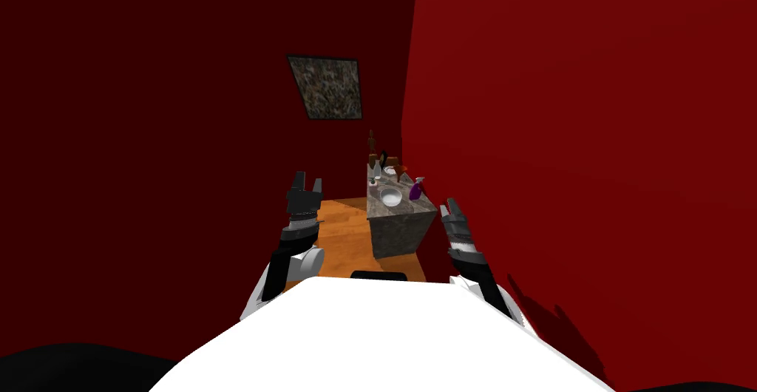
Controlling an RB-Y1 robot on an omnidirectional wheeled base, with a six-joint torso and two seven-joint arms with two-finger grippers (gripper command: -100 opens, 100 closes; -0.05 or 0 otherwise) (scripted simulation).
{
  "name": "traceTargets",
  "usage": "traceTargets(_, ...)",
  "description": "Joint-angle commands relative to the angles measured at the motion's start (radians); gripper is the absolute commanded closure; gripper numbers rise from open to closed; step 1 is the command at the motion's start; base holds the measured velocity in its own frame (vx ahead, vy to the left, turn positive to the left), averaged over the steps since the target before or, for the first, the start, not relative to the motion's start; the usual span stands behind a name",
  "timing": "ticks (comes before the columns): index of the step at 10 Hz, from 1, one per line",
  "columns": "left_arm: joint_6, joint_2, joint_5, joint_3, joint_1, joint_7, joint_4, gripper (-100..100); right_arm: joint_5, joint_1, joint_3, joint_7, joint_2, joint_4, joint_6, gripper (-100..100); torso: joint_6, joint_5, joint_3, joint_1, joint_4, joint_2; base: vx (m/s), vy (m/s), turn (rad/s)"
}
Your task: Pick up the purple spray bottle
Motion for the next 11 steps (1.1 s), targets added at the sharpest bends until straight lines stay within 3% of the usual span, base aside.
traceTargets(1,0.0,0.0,0.0,0.0,0.0,0.0,0.0,0,0.012,0.023,-0.019,0.042,-0.013,0.001,0.05,-100,0.0,0.0,0.0,0.0,0.0,0.0,-0.042,0.251,-0.076)
traceTargets(2,0.0,0.0,0.0,0.0,0.0,0.0,0.0,0,0.012,0.023,-0.019,0.042,-0.013,0.001,0.051,-100,0.0,0.0,-0.001,0.002,0.0,-0.001,-0.016,0.16,-0.044)
traceTargets(5,0.0,0.0,0.0,0.0,0.0,0.0,0.0,0,0.036,0.052,-0.082,0.114,-0.037,0.028,0.139,-100,0.0,-0.001,-0.003,-0.003,-0.001,-0.005,-0.013,0.165,-0.083)
traceTargets(6,0.0,0.0,0.0,0.0,0.0,0.0,0.0,0,0.036,0.052,-0.082,0.114,-0.037,0.028,0.145,-100,0.0,-0.001,-0.002,-0.003,-0.001,-0.004,0.008,0.138,-0.029)
traceTargets(8,0.0,0.0,0.0,0.0,0.0,0.0,0.0,0,0.057,0.065,-0.131,0.164,-0.051,0.053,0.203,-100,0.0,-0.001,-0.004,-0.004,-0.002,-0.007,0.039,0.193,-0.06)
traceTargets(9,0.0,0.0,0.0,0.0,0.0,0.0,0.0,0,0.057,0.065,-0.131,0.164,-0.051,0.053,0.214,-100,0.0,0.0,-0.005,-0.001,-0.002,-0.008,0.031,0.149,-0.046)
traceTargets(11,0.0,0.0,0.0,0.0,0.0,0.0,0.0,0,0.081,0.073,-0.186,0.214,-0.063,0.084,0.287,-100,0.0,-0.001,-0.005,-0.005,-0.002,-0.009,0.071,0.176,-0.046)
